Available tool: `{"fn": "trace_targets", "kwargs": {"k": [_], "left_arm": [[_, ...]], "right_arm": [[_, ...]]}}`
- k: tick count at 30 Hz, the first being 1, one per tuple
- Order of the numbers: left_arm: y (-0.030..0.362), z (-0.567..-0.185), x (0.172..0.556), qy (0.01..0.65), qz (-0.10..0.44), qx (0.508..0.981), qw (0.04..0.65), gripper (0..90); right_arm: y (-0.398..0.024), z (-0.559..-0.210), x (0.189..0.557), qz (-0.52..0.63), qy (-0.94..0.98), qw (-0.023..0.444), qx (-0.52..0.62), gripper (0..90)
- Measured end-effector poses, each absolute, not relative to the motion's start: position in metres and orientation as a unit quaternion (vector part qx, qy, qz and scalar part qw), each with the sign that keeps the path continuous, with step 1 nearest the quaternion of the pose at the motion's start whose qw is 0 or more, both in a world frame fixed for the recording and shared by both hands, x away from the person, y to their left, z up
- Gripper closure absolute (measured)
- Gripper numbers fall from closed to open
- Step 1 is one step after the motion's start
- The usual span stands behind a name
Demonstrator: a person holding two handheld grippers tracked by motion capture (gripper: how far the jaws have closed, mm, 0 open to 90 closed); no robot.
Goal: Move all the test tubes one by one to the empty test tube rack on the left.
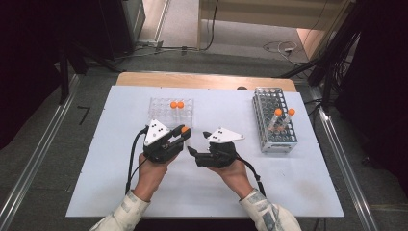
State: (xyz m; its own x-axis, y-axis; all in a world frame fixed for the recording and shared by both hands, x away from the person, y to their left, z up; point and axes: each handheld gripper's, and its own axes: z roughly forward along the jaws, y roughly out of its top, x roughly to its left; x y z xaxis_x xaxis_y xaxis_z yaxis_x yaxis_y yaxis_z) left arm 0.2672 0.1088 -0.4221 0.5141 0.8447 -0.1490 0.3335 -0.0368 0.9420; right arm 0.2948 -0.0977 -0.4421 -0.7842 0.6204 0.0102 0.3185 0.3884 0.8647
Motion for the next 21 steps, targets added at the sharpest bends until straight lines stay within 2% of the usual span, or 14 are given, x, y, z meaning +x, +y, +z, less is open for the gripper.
{"fn": "trace_targets", "kwargs": {"k": [21], "left_arm": [[0.141, -0.401, 0.282, 0.468, 0.259, 0.648, 0.542, 69.3]], "right_arm": [[-0.154, -0.443, 0.294, 0.465, 0.805, 0.17, 0.327, 23.9]]}}
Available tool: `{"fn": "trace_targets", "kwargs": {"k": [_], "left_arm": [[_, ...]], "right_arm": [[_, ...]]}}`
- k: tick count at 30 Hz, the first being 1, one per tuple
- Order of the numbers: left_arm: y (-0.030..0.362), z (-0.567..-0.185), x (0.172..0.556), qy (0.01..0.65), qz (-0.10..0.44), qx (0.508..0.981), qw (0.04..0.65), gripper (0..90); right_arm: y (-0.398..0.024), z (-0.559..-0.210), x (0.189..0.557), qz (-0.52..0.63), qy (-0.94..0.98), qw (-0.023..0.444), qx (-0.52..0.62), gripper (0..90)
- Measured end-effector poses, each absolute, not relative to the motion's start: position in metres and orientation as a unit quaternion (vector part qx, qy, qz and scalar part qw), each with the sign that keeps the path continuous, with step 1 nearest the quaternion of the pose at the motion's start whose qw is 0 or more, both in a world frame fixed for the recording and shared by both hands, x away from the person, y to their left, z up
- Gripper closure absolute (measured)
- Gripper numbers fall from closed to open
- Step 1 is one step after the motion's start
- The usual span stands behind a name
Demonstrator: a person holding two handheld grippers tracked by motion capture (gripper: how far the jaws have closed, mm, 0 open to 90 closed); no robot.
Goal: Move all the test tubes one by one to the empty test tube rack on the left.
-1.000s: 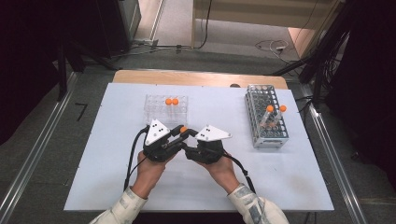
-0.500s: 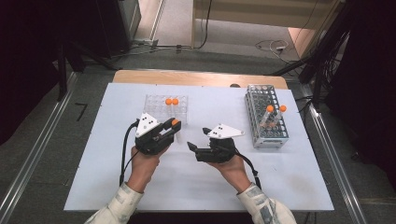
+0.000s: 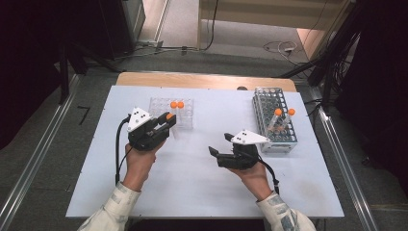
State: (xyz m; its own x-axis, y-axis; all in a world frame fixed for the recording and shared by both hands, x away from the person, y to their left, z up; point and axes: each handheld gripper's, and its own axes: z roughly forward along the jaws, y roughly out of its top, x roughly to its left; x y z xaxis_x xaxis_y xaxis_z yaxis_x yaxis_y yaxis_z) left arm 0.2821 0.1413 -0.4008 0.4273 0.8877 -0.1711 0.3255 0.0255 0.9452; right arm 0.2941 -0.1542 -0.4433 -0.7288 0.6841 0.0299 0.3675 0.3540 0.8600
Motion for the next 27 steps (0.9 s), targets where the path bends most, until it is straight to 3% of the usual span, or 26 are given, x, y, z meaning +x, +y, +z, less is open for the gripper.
{"fn": "trace_targets", "kwargs": {"k": [16, 27], "left_arm": [[0.15, -0.386, 0.303, 0.485, 0.278, 0.636, 0.532, 69.2], [0.156, -0.381, 0.327, 0.502, 0.301, 0.617, 0.525, 69.3]], "right_arm": [[-0.2, -0.445, 0.289, 0.459, 0.795, 0.184, 0.351, 23.9], [-0.21, -0.445, 0.289, 0.463, 0.79, 0.186, 0.357, 24.7]]}}
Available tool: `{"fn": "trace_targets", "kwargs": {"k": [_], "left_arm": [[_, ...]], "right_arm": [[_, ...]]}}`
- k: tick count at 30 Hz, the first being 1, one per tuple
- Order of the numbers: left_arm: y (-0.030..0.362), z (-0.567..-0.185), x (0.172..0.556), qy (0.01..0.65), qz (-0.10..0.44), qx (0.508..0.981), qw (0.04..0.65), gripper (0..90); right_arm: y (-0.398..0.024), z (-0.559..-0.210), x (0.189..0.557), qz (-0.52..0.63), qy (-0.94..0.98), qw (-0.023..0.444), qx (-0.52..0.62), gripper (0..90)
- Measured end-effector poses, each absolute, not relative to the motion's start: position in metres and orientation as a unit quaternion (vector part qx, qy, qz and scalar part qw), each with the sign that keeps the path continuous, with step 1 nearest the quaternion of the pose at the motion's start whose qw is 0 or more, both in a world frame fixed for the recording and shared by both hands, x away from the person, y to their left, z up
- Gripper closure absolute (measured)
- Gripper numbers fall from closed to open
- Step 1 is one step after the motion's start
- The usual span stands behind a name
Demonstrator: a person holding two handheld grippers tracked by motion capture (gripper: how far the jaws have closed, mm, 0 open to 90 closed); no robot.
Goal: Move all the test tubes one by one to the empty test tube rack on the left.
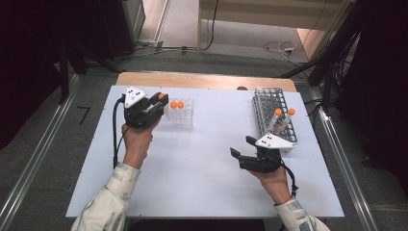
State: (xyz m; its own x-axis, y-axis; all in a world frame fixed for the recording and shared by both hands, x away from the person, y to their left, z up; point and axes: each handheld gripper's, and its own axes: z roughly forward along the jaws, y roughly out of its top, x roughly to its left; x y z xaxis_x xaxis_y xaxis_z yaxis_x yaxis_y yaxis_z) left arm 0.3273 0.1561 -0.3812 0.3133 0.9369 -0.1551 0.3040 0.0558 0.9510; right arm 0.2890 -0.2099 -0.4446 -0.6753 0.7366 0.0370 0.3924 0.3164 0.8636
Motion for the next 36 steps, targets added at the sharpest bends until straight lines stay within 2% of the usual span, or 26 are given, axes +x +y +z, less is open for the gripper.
{"fn": "trace_targets", "kwargs": {"k": [16, 36], "left_arm": [[0.16, -0.387, 0.35, 0.517, 0.322, 0.603, 0.515, 69.3], [0.153, -0.398, 0.362, 0.512, 0.339, 0.617, 0.492, 69.2]], "right_arm": [[-0.211, -0.444, 0.289, 0.464, 0.788, 0.184, 0.36, 24.7], [-0.213, -0.445, 0.29, 0.464, 0.788, 0.183, 0.361, 24.7]]}}
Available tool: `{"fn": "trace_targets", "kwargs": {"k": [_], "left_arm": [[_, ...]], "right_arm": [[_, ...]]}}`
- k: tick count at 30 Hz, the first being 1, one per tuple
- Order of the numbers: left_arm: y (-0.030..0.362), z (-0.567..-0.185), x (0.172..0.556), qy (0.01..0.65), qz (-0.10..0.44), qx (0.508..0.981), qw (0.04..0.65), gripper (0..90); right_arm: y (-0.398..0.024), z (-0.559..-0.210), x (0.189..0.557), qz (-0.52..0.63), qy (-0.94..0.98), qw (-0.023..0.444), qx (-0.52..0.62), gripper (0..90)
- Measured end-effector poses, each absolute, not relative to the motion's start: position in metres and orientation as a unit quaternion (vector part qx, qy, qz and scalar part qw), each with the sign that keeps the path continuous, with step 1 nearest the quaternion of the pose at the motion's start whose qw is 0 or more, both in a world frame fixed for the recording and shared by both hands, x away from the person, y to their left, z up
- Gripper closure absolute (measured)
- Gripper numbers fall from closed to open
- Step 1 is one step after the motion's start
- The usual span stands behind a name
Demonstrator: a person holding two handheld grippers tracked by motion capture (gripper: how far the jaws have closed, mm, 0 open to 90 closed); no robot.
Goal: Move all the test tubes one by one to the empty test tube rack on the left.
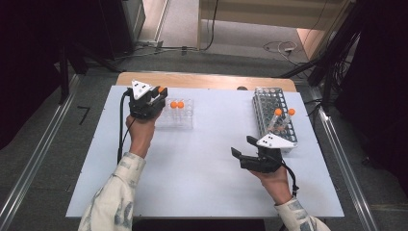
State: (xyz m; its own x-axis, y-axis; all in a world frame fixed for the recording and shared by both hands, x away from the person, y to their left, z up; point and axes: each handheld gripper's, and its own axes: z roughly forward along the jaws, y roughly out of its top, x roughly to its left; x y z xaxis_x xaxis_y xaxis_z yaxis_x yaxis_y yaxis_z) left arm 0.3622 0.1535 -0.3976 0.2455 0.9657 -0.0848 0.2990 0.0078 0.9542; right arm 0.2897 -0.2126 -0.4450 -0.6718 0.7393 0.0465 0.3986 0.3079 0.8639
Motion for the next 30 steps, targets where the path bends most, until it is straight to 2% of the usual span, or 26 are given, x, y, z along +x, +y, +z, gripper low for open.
{"fn": "trace_targets", "kwargs": {"k": [22, 30], "left_arm": [[0.147, -0.423, 0.362, 0.512, 0.336, 0.638, 0.467, 68.8], [0.148, -0.426, 0.362, 0.516, 0.326, 0.639, 0.468, 64.5]], "right_arm": [[-0.211, -0.447, 0.289, 0.46, 0.791, 0.184, 0.36, 24.7], [-0.211, -0.448, 0.289, 0.459, 0.791, 0.183, 0.36, 24.7]]}}
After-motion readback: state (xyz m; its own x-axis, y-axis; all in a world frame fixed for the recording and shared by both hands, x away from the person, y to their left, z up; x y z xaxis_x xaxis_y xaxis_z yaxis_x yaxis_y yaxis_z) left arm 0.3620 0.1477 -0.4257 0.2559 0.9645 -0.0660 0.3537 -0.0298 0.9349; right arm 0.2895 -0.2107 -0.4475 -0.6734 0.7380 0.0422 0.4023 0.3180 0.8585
